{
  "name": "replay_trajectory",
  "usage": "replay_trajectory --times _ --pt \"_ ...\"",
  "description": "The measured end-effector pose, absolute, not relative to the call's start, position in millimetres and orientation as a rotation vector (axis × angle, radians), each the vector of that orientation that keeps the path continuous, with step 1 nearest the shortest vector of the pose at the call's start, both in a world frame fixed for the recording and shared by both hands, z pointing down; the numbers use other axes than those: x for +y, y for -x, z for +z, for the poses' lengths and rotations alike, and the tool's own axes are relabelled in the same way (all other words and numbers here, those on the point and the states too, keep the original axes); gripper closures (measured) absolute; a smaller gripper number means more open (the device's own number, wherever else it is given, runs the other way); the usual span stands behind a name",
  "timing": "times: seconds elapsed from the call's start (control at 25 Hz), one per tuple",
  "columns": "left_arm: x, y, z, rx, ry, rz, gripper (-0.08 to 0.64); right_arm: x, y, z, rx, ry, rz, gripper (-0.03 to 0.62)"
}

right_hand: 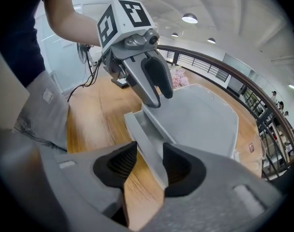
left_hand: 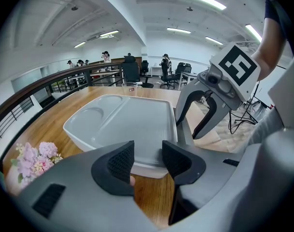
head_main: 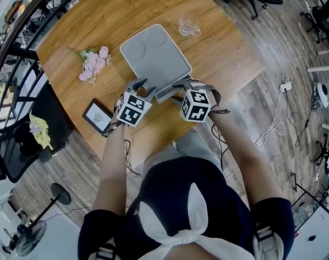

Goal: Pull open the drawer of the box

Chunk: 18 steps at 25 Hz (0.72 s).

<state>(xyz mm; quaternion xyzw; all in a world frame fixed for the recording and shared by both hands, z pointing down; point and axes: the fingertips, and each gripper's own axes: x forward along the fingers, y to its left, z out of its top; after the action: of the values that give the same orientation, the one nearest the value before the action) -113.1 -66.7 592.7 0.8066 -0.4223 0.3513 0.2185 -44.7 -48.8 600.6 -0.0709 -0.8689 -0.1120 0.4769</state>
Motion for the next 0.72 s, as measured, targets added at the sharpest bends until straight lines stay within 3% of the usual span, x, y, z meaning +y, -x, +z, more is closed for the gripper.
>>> replay_trajectory --times 0.72 --pt "-66.8 111.9 590.5 -1.174 -2.23 0.969 0.367 -46.9 44.7 598.0 -2.126 0.252 -0.297 0.457"
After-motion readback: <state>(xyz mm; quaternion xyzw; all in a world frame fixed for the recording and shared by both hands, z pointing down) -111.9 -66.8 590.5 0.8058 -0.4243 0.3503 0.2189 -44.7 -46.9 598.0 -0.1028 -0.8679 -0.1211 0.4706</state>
